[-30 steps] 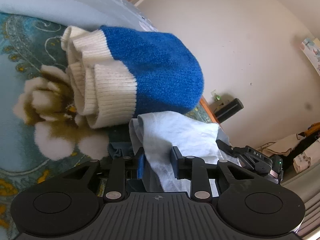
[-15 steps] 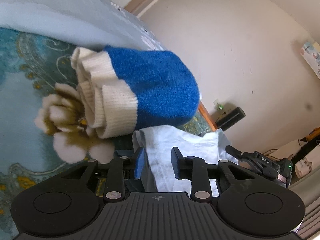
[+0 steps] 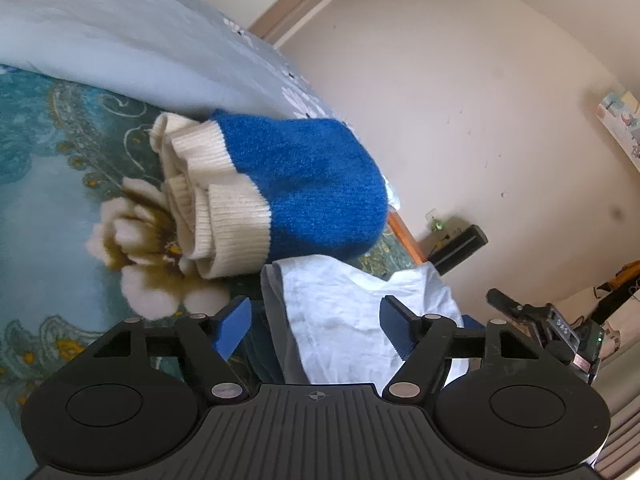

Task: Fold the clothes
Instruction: 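Lower the shirt beside the blue knit hat and open both grippers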

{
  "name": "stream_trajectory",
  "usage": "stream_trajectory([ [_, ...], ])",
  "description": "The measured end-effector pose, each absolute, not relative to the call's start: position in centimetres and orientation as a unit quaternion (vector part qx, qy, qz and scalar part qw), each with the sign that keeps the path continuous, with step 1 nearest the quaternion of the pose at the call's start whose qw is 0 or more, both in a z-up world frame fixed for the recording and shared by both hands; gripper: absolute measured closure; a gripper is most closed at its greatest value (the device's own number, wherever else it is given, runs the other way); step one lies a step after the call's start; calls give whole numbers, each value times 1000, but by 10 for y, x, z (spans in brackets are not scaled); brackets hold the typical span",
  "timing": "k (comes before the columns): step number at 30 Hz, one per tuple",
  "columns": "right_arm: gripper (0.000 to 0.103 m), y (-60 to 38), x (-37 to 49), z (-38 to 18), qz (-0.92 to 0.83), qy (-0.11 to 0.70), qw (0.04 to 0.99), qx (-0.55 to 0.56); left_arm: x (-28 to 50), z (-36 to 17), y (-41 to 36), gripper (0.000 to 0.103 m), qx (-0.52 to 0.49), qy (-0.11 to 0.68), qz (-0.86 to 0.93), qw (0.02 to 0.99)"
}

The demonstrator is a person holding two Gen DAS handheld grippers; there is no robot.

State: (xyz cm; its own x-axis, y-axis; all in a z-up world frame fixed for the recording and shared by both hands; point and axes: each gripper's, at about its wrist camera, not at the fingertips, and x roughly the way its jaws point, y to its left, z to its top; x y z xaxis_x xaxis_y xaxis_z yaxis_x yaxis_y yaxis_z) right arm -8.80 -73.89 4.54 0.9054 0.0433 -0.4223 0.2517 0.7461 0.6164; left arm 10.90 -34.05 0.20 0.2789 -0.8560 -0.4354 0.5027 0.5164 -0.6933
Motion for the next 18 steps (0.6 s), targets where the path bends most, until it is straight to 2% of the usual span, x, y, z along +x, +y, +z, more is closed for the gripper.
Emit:
stream_trajectory([
  [1,16,-738,-90,47,-53,206,911,354,108,3,-340,25,-215,406,-440,772],
  [4,5,-735,-95,53,-47,193,912,358,104,7,-338,18,-213,401,-440,775],
  [9,1,-727,-102,63,-36,183,918,351,99,12,-335,1,-216,391,-439,779],
  [18,1,-708,-111,77,-3,180,930,321,92,19,-334,0,-221,389,-431,783],
])
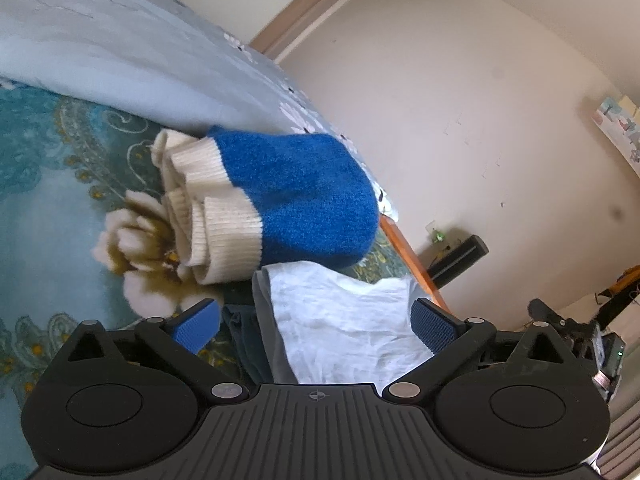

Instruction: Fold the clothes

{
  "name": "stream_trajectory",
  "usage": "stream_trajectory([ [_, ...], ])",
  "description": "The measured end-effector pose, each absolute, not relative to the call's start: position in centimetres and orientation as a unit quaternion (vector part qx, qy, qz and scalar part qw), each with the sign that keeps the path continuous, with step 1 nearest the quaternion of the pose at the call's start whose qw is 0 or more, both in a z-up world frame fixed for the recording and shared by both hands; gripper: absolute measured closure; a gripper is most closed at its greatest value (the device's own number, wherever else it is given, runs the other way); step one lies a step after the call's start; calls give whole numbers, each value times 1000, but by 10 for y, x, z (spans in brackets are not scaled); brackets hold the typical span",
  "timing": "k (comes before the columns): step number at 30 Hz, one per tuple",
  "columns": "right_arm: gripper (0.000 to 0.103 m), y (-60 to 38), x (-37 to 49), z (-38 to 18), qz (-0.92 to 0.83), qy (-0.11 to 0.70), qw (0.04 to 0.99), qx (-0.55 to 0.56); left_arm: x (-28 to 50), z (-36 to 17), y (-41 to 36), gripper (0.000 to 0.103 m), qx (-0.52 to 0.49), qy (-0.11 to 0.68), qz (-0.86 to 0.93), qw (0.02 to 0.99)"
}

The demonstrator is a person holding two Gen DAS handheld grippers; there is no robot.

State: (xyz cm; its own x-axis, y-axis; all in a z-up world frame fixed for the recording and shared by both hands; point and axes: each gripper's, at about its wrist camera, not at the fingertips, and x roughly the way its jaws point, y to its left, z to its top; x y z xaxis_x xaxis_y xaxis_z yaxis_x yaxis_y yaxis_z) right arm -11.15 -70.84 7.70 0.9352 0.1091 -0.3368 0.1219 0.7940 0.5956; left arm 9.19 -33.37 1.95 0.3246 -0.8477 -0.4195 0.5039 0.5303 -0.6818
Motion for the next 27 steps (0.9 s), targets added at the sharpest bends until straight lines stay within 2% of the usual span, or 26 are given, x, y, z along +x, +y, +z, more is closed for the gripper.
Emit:
stream_trajectory([
  [13,1,-691,-105,81,14,177,940,291,65,55,-371,0,-195,337,-487,782],
  [27,1,-687,-78,37,-10,242,935,261,61,11,-409,0,-155,382,-489,769],
])
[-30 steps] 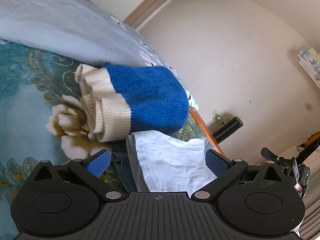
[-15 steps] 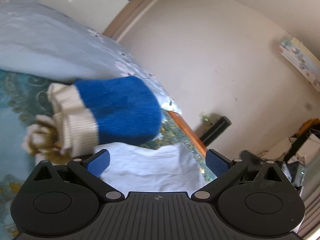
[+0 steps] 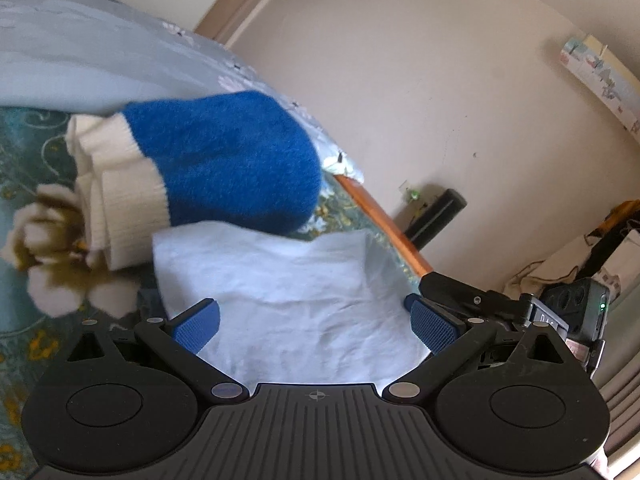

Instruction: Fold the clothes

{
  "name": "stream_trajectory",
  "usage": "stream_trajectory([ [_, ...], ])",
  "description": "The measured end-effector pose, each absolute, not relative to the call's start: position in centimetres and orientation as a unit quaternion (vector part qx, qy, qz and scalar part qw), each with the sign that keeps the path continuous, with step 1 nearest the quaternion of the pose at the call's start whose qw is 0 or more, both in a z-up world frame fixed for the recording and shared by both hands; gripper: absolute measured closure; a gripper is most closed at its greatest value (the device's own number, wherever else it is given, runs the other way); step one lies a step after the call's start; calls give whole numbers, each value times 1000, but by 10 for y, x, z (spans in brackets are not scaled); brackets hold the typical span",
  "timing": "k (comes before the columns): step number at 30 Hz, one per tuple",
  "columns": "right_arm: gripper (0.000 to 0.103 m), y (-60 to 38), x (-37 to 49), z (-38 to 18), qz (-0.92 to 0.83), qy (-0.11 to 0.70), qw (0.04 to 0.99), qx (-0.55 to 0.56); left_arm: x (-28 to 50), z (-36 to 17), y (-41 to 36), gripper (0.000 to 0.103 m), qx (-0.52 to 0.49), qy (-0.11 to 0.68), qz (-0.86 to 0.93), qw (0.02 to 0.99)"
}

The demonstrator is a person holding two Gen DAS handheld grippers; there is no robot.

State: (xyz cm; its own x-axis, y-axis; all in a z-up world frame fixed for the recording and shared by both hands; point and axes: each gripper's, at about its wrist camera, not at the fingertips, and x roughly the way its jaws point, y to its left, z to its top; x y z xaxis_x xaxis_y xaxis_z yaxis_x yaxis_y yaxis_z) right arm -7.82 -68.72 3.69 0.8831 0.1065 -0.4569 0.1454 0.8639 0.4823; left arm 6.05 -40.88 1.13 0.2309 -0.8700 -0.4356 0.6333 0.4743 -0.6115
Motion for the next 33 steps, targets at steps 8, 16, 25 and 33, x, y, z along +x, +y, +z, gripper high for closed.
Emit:
stream_trajectory([
  [8,4,-679,-69,24,-38,266,942,202,67,-5,-412,0,-132,393,-474,777],
  [16,4,-684,-65,14,-45,277,936,211,75,-32,-416,0,-129,432,-458,766],
  [25,3,-688,-70,15,-38,264,934,236,76,-32,-410,0,-139,435,-463,760],
  [33,1,-688,-81,32,-33,223,933,282,73,-11,-395,0,-152,416,-469,764],
])
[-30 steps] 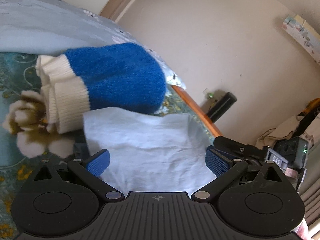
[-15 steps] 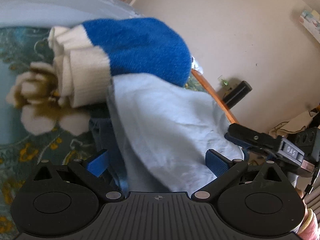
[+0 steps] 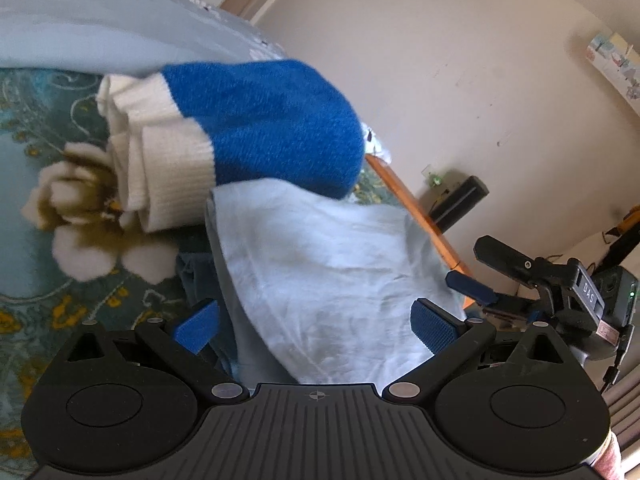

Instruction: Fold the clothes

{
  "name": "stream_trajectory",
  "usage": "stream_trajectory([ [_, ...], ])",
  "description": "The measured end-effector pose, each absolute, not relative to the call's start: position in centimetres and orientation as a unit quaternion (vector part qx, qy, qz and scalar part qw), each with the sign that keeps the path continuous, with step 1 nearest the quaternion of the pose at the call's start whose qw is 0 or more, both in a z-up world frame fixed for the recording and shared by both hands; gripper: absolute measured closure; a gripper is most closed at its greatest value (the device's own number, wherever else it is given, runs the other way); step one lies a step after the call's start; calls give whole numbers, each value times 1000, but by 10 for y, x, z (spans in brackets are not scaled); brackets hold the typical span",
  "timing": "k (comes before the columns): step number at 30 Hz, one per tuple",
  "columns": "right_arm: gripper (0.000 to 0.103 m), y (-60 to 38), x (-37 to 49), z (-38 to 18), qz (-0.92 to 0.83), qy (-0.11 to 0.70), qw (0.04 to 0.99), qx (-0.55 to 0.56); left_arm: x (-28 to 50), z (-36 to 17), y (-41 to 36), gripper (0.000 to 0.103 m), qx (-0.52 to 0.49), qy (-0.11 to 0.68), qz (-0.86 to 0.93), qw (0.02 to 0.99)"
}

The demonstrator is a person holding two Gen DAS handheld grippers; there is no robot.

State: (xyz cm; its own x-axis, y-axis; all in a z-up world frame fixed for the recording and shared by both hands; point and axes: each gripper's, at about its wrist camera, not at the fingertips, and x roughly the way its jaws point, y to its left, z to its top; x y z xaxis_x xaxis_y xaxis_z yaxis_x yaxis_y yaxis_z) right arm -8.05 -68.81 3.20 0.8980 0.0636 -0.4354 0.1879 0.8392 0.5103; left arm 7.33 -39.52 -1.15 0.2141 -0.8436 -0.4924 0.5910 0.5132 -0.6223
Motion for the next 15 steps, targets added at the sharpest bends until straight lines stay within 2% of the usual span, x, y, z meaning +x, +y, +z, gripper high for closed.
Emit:
stream_trajectory([
  [15,1,-639,-96,58,-5,183,940,286,64,12,-343,0,-154,388,-447,791],
])
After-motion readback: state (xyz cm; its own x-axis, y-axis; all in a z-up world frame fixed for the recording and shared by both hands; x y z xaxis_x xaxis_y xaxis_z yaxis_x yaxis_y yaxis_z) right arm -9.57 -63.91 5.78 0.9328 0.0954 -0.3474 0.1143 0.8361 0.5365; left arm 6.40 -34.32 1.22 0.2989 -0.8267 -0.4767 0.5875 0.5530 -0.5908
